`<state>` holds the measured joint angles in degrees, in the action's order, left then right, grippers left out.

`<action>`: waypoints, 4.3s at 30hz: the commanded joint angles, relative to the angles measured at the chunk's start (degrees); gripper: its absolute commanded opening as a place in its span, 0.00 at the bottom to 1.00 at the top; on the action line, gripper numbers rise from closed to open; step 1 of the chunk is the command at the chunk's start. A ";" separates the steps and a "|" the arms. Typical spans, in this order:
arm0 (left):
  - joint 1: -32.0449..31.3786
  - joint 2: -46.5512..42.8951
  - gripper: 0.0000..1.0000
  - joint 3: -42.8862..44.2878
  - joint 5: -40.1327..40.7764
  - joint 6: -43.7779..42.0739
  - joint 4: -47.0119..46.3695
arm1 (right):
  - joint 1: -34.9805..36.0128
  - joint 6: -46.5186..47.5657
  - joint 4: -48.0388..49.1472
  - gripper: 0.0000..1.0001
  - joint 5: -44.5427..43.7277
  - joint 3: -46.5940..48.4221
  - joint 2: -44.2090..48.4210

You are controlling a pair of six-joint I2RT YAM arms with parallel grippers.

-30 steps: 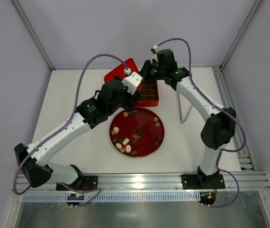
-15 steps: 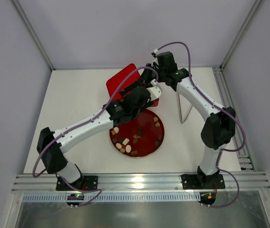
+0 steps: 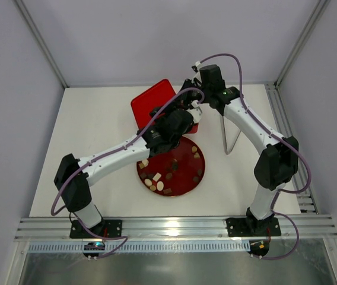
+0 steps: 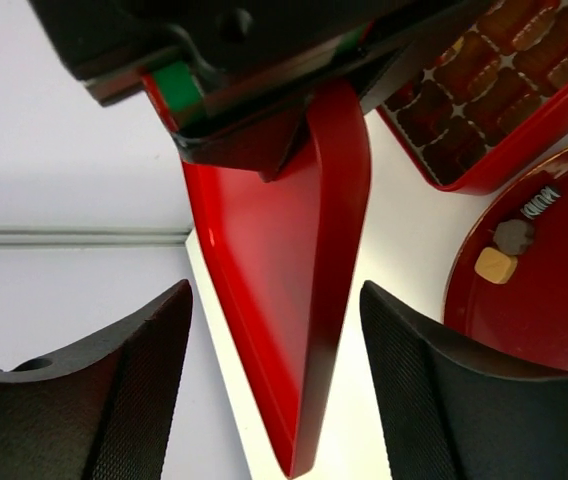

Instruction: Pack the chocolate

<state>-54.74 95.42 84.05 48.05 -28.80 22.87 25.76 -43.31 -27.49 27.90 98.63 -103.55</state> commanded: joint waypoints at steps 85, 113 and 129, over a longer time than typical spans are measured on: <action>42.26 27.60 0.00 9.46 -101.21 109.85 -61.25 | -16.27 10.26 16.32 1.00 -3.64 -12.50 0.11; 44.54 47.49 0.00 18.34 -119.95 120.99 -74.73 | -16.53 10.00 21.07 0.96 -4.70 -8.98 -11.85; 44.90 49.78 0.07 18.08 -119.86 117.58 -71.13 | -16.35 9.47 23.27 0.95 -3.38 -10.91 -12.73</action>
<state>-10.37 145.38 101.25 -70.61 91.05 -47.72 9.26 -33.56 -7.22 23.79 88.05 -115.68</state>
